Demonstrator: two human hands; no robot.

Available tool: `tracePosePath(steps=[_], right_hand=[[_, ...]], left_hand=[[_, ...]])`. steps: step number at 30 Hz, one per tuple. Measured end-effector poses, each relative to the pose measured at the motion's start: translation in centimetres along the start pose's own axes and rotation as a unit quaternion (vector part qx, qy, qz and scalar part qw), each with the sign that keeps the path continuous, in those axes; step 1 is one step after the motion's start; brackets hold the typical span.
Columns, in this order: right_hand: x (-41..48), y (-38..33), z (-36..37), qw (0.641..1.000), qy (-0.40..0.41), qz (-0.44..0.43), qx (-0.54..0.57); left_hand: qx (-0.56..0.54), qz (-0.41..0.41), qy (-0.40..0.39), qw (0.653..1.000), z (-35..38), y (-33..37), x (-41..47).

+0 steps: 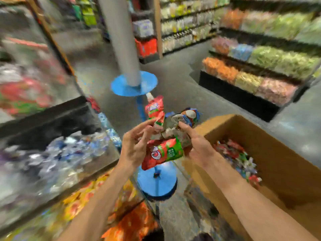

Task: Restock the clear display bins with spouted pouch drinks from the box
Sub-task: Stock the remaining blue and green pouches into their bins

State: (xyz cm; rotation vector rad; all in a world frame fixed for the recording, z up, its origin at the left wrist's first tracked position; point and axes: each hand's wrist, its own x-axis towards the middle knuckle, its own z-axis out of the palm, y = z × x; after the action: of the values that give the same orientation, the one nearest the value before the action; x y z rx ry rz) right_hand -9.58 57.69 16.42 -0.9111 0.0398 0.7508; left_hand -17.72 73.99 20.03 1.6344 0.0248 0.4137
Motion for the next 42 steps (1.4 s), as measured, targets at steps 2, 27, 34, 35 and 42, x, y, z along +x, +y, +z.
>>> tracePosePath(steps=[2,27,34,35,42], right_hand=[[0.3,1.1,5.3,0.998,-0.065,0.015,-0.012],[10.2,11.0,19.7,0.935,-0.244,0.193,-0.172],[11.5,12.5,23.4,0.925,-0.255,0.219,-0.178],[11.5,12.7,24.2,0.919,-0.258,0.225,-0.194],[12.3,14.4,28.9,0.911,-0.273,0.201,-0.233]], left_hand=[[-0.006,0.003,0.065,0.998,-3.9,1.4,-1.2],[-0.170,-0.307,0.337,0.874,-19.8,0.1,-9.5],[-0.242,-0.285,0.337,0.864,-23.2,0.1,-10.2],[-0.237,-0.289,0.323,0.869,-24.1,0.2,-10.1],[-0.192,-0.327,0.276,0.883,-30.5,0.2,-9.2]])
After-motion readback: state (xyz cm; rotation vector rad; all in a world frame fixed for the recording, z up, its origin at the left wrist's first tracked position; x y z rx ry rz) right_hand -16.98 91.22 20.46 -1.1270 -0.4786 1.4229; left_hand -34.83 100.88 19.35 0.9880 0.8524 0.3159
